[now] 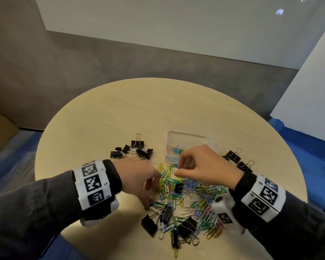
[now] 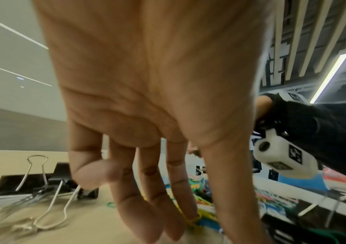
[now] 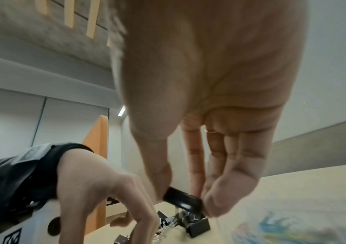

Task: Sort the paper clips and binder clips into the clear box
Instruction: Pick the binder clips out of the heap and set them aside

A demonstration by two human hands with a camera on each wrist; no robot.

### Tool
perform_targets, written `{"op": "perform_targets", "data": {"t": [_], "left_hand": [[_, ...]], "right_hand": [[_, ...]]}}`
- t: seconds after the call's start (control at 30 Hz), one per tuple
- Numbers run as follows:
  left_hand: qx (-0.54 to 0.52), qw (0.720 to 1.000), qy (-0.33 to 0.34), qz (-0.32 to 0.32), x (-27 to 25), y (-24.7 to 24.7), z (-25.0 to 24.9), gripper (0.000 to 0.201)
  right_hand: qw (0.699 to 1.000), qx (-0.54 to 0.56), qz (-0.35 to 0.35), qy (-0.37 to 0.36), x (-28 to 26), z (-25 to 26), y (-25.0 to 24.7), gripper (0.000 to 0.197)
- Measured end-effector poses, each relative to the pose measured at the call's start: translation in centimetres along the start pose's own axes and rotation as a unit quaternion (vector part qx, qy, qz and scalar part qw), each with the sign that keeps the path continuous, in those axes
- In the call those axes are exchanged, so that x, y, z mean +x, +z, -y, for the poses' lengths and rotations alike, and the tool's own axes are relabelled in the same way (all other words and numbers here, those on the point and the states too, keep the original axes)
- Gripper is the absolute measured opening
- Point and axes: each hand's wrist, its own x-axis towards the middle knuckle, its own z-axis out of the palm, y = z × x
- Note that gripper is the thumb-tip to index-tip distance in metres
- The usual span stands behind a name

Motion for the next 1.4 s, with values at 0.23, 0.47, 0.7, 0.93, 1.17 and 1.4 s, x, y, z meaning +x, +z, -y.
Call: {"op": "perform_targets", "data": {"t": [0.23,0.47,0.7,0.93,1.17,1.4], "left_hand": [[-0.008,0.999,0.010,-0.032,-0.5,1.2,-0.5,0.033],[-0.047,0.997,0.014,-0.058,-1.8,0.4,0.9,0.024],[0.048,0.994,-0.067,-0.065,-2.8,-0.1,3.2,0.031],[0.073,0.993,-0.005,-0.089,-2.1,0.0,1.1,0.044],[0.056,0.995,0.069,-0.046,-0.2,1.3,-2.5,0.042],[0.103,0.985,0.084,-0.111,-0.2,1.2,-3.1,0.037]], "right_hand": [[0.999,0.008,0.006,0.034,4.7,3.1,1.4,0.028],[0.995,0.094,0.015,0.020,6.0,4.0,1.9,0.035],[0.995,-0.081,0.060,-0.028,1.8,1.6,1.3,0.012],[0.987,-0.138,0.082,-0.009,0.1,0.6,2.7,0.027],[0.985,-0.162,0.051,0.000,0.9,0.5,3.2,0.026],[0.987,-0.154,0.037,0.007,1.0,0.0,3.6,0.032]]}}
